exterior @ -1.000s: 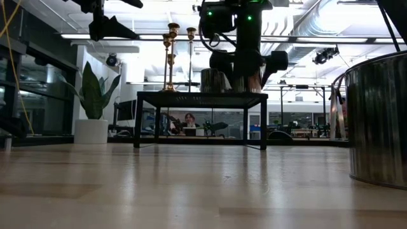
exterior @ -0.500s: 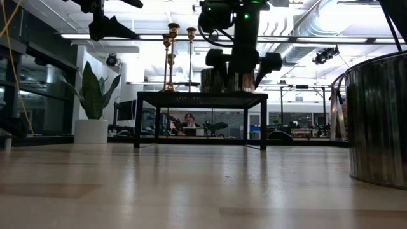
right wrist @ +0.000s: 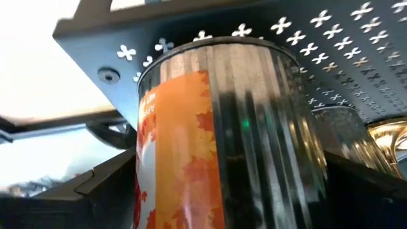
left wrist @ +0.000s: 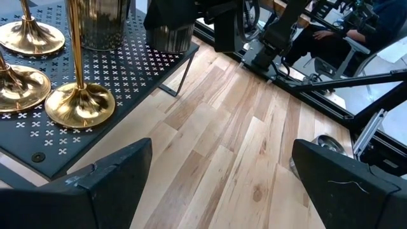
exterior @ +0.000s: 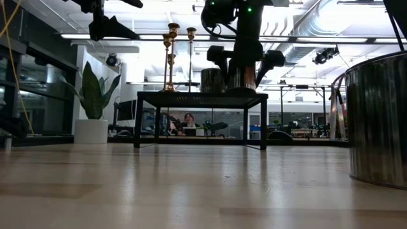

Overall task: Pick & Place candle stick holders
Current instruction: Put the orange scented candle on the shelf

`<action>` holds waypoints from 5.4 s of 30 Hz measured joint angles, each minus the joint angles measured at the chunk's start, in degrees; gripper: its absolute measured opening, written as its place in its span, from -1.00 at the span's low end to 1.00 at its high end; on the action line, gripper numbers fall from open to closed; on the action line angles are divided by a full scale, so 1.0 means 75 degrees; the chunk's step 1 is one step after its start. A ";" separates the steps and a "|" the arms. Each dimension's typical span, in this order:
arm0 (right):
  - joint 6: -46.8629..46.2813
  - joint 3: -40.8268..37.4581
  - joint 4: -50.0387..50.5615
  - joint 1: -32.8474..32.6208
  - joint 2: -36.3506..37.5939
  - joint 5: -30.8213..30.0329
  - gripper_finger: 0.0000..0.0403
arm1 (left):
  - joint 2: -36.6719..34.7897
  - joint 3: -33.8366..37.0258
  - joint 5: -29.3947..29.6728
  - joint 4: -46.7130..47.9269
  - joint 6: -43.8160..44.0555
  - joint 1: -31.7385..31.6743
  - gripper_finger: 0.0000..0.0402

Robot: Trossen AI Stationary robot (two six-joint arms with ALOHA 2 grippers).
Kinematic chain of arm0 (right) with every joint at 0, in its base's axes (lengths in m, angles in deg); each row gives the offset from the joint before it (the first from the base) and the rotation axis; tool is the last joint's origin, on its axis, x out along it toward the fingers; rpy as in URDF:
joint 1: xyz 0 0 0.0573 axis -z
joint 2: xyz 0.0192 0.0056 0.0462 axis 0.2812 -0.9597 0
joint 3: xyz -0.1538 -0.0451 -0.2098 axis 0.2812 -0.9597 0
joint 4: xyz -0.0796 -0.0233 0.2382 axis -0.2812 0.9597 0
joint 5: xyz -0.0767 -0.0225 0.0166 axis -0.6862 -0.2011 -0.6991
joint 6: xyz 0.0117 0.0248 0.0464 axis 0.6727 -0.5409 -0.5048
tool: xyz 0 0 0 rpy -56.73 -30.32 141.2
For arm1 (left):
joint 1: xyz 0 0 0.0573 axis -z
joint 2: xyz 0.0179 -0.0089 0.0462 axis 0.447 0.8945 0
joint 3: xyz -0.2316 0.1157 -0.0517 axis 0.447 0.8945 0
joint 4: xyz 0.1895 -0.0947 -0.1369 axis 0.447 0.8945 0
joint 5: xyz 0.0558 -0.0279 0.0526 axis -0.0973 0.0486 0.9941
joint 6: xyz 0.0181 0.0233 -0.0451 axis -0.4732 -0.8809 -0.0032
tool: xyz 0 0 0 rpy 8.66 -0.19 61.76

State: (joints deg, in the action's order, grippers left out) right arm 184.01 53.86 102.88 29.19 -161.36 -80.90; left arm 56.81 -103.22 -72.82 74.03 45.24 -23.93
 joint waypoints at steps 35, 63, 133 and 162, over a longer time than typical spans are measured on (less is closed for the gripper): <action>0.0327 -0.0012 -0.0114 0.0041 -0.0006 -0.0922 0.85 | 0.0000 -0.0001 0.0000 0.0000 -0.0001 0.0001 0.86; 0.0315 0.0016 -0.0413 0.0127 0.0006 0.0334 0.86 | 0.0000 0.0000 0.0000 -0.0001 0.0001 0.0001 0.86; 0.1495 0.0000 -0.0341 0.0137 0.0000 -0.0501 0.88 | 0.0000 -0.0001 -0.0002 0.0001 -0.0001 0.0000 0.86; 0.0882 -0.0008 -0.0185 -0.0326 0.0000 -0.0315 0.99 | 0.0000 -0.0001 0.0001 0.0000 -0.0001 0.0001 0.86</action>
State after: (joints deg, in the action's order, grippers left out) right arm 190.62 53.80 101.50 26.75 -161.36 -83.26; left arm 56.81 -103.23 -72.81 74.03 45.23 -23.93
